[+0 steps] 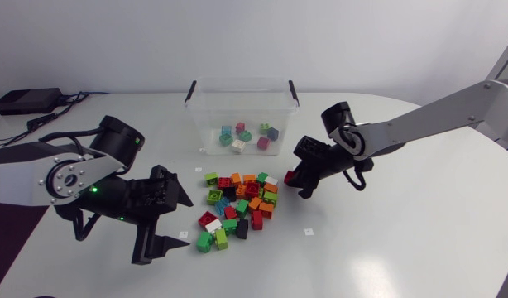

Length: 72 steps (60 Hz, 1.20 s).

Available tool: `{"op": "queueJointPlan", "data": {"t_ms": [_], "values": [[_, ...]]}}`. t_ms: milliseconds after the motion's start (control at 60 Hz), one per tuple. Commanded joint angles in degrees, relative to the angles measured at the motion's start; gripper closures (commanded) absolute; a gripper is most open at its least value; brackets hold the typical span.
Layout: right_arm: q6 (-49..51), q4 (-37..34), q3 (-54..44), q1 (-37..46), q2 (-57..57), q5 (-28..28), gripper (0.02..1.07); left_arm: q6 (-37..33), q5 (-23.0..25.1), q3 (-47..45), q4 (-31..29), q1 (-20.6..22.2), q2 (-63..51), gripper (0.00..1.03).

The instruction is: Place the duplo bricks in the container

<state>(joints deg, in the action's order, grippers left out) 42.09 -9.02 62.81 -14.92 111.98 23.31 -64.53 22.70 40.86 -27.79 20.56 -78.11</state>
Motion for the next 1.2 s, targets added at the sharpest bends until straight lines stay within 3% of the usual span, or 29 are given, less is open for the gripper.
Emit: {"op": "queueJointPlan", "data": {"t_ms": [0, 100, 400, 650, 833, 950, 1033, 1183], "values": [[1.2, -0.7, -2.4, 0.4, -3.7, 0.1, 0.92, 5.1, -2.6, -0.1, -0.5, 1.9, -2.0, 0.08], [1.0, -0.7, -3.9, 0.4, -6.3, 0.1, 0.91, 14.0, -5.5, 2.6, -1.7, 3.3, -4.3, 0.09], [-0.2, -0.7, -6.4, 0.4, -10.9, 0.2, 0.91, 34.0, -7.1, 11.6, -12.6, 4.6, -8.2, 0.09], [-1.0, -1.7, -7.4, 0.2, -15.5, 0.2, 0.91, 45.6, -12.8, 12.3, -14.0, 10.8, -12.9, 0.12], [-1.4, -2.2, -8.1, 0.1, -17.7, 0.2, 0.91, 48.6, -14.9, 13.7, -14.7, 12.4, -16.8, 0.13], [-1.7, -2.4, -8.2, 0.1, -19.6, 0.3, 0.91, 49.2, -15.1, 14.1, -14.7, 12.6, -18.1, 0.22], [-1.7, -3.6, -7.6, 0.3, -20.9, 0.6, 0.91, 49.7, -15.3, 14.3, -14.0, 12.8, -19.2, 0.22], [-1.7, -5.3, -6.4, 0.9, -22.5, 0.9, 0.91, 49.9, -15.6, 15.6, -13.3, 13.2, -22.3, 0.35]]}}
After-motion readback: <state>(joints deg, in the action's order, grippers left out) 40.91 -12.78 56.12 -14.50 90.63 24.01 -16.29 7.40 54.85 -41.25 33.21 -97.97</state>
